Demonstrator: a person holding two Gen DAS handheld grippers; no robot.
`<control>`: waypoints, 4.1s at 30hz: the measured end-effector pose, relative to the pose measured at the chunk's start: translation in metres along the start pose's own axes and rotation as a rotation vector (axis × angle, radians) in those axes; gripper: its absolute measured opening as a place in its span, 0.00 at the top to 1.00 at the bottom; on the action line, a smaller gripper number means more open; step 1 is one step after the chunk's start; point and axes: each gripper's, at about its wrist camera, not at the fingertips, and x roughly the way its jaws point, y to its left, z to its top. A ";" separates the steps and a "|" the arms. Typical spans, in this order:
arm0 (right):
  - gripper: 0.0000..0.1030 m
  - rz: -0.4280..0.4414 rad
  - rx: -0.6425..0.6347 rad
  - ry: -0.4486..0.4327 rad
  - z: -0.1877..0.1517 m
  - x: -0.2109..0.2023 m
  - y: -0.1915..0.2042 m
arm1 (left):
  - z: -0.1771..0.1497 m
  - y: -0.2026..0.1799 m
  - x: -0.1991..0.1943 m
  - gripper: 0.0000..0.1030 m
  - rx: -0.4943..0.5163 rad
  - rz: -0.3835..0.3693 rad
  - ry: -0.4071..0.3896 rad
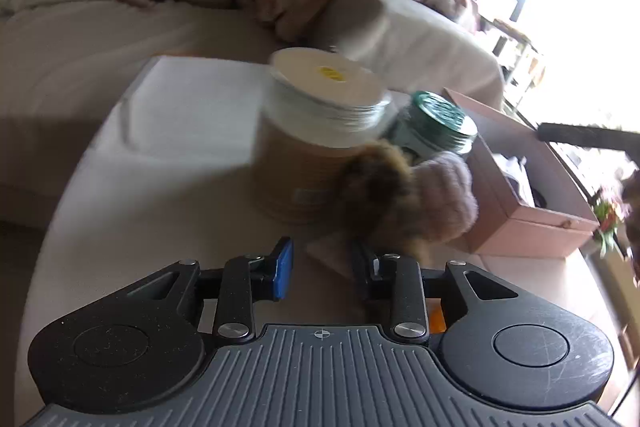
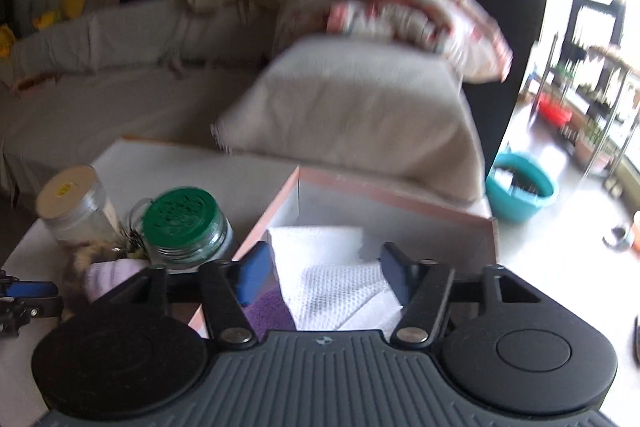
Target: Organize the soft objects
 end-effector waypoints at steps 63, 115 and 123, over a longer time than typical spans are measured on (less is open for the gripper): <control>0.64 0.241 -0.302 0.024 -0.040 0.033 0.159 | -0.020 0.030 -0.049 0.64 -0.043 -0.009 -0.111; 0.00 0.239 -0.118 0.115 -0.147 -0.024 0.071 | -0.024 -0.041 0.001 0.86 0.293 -0.057 -0.132; 0.10 0.320 -0.128 -0.025 -0.126 -0.049 0.083 | -0.022 -0.016 -0.056 0.86 0.274 -0.039 -0.252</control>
